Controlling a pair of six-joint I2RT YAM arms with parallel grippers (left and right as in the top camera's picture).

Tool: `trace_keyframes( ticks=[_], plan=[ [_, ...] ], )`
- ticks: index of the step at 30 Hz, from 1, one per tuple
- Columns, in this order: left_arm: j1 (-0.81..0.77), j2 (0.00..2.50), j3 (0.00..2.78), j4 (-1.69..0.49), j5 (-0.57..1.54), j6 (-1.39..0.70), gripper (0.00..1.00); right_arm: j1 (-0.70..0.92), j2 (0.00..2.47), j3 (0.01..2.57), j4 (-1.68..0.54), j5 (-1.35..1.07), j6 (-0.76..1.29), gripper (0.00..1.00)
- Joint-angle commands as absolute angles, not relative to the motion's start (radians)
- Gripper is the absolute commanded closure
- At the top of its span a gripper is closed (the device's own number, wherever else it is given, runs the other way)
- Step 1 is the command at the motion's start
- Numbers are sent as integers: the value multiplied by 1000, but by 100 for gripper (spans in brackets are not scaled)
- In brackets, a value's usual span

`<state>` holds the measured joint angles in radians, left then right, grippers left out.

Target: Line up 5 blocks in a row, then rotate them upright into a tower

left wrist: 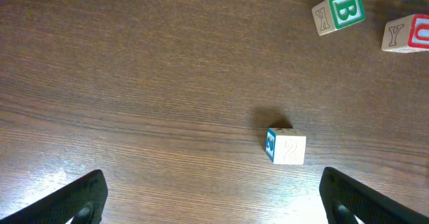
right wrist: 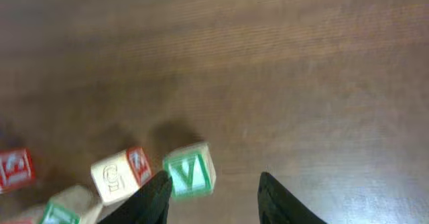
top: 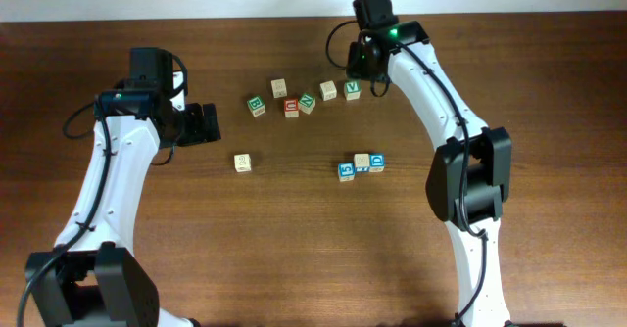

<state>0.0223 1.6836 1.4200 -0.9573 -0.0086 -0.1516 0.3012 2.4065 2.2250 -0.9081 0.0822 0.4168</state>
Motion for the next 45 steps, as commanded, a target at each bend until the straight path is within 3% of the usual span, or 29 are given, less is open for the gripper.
trace_keyframes(
  ticks=[1,11,23,29,39,45],
  plan=[
    [20,1690,1434,-956,-15,-164,1,305,2458,2217,-868,77,422,57],
    [20,1690,1434,-956,-15,-164,1,314,2558,2217,-810,29,389,58],
    [20,1690,1434,-956,-15,-164,1,327,2528,2255,-898,-58,329,62],
    [20,1690,1434,-956,-15,-164,1,334,2500,2390,-1065,-67,329,55],
    [20,1690,1434,-956,-15,-164,1,334,2528,2299,-1066,-68,232,52],
    [20,1690,1434,-956,-15,-164,1,335,2531,2287,-1048,-56,455,56]
  ],
)
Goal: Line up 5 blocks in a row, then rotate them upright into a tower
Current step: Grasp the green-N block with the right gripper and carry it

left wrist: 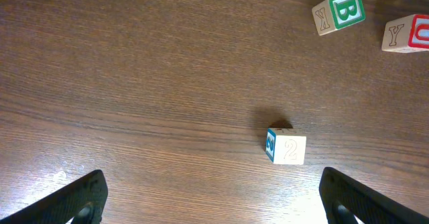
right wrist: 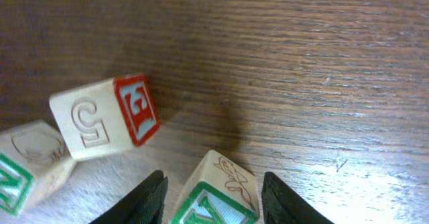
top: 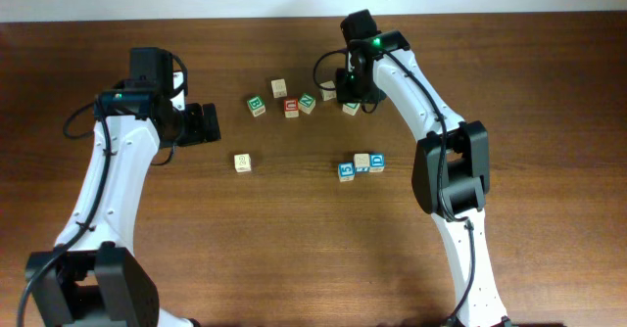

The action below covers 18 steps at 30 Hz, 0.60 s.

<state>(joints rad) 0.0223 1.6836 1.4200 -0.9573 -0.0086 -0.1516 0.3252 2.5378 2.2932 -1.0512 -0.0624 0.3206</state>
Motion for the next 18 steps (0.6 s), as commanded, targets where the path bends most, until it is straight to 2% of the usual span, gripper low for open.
trace_keyframes(
  ticks=[1,5,12,18],
  plan=[
    [20,1690,1434,-956,-15,-164,1,334,2533,2287,-1052,-38,505,57],
    [20,1690,1434,-956,-15,-164,1,335,2535,2287,-1067,-15,569,63],
    [20,1690,1434,-956,-15,-164,1,335,2544,2287,-1112,-14,622,64],
    [20,1690,1434,-956,-15,-164,1,335,2544,2287,-1142,-20,609,76]
  ],
)
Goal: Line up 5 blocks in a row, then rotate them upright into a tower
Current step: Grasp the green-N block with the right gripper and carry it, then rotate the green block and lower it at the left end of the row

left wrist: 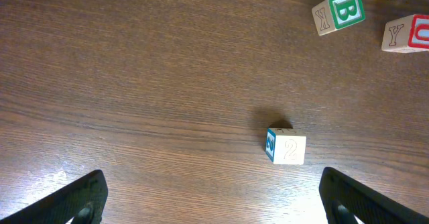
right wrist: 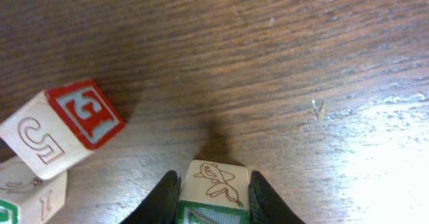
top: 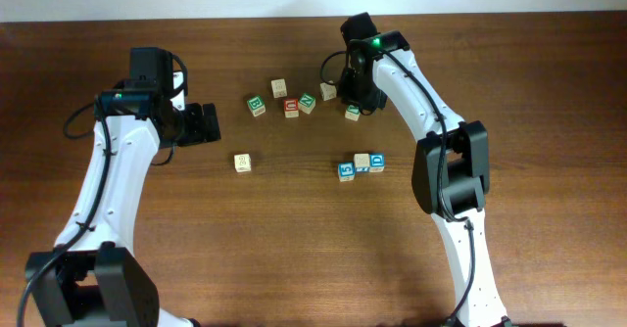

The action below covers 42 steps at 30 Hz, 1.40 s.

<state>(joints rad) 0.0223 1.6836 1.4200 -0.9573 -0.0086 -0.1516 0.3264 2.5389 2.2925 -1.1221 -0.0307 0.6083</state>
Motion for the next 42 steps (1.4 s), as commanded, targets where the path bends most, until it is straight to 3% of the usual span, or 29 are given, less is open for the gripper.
trace_keyframes(
  ticks=[1,7,12,26,42],
  plan=[
    [20,1690,1434,-956,-15,-164,1,335,2542,2287,-1142,-45,570,76],
    [20,1690,1434,-956,-15,-164,1,335,2510,2291,-1178,-273,410,76],
    [20,1690,1434,-956,-15,-164,1,347,2504,2293,-1246,-415,391,75],
    [20,1690,1434,-956,-15,-164,1,539,2505,2293,-1408,-264,347,75],
    [20,1690,1434,-956,-15,-164,1,596,2505,2292,-1575,-118,360,75]
  ],
)
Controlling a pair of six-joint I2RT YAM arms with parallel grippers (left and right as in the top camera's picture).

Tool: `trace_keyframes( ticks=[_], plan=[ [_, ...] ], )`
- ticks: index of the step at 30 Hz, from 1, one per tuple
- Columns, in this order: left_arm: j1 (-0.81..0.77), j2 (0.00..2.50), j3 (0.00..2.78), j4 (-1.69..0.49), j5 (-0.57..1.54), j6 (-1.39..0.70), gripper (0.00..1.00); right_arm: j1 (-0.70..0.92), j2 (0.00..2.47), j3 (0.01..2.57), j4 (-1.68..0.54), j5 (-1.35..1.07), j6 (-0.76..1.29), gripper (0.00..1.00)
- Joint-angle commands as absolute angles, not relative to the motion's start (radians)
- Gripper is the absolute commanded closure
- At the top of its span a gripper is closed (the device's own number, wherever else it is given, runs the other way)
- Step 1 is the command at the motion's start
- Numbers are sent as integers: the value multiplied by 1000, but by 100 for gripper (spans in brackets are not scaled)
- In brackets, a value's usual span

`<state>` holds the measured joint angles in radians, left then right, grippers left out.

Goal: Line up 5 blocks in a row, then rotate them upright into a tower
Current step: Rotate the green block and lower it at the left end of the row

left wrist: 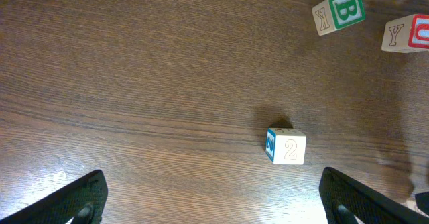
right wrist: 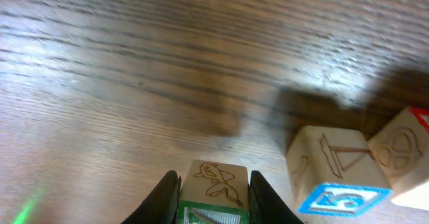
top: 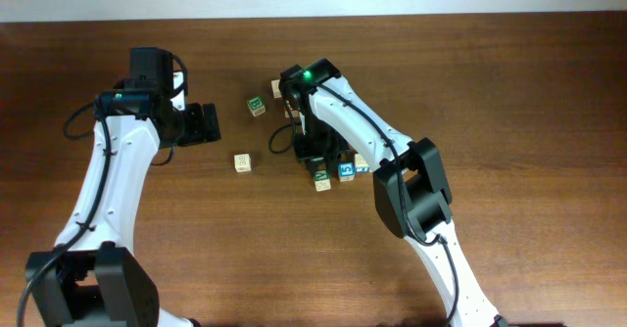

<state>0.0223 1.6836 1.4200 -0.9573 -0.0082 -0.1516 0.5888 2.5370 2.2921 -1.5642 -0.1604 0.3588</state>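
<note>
My right gripper (right wrist: 213, 198) is shut on a green-edged block (right wrist: 214, 184) with a fish drawn on its top face. In the overhead view the right gripper (top: 315, 161) holds the green block (top: 321, 181) low over the table, just left of a blue 5 block (top: 345, 170). That blue 5 block (right wrist: 338, 184) sits close to the right in the wrist view. My left gripper (left wrist: 214, 207) stands open over bare table, and a block marked 2 (left wrist: 287, 147) lies ahead of it to the right. Whether the held block touches the table is unclear.
A green B block (top: 256, 105) and a plain block (top: 279, 88) lie at the back, partly beside the right arm. The B block (left wrist: 339, 11) and a red U block (left wrist: 406, 33) show in the left wrist view. The 2 block (top: 242, 162) lies alone at left.
My right gripper, still shut on the green block, has moved from the back row of blocks to the front left, beside the blue 5 block. The left arm has not moved.
My right gripper was open above the green V block at the back right. Then its fingers stood around that block, then shut on it. Now the block is held beside the blue 5 block nearer the front. The left gripper stayed open throughout.
</note>
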Motion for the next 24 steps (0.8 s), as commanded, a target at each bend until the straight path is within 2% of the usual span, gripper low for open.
trace_keyframes(
  ticks=[1,24],
  plan=[
    [20,1690,1434,-956,-15,-164,1,596,2505,2292,-1578,-118,359,75],
    [20,1690,1434,-956,-15,-164,0,595,2505,2292,-1530,-51,382,75]
  ],
)
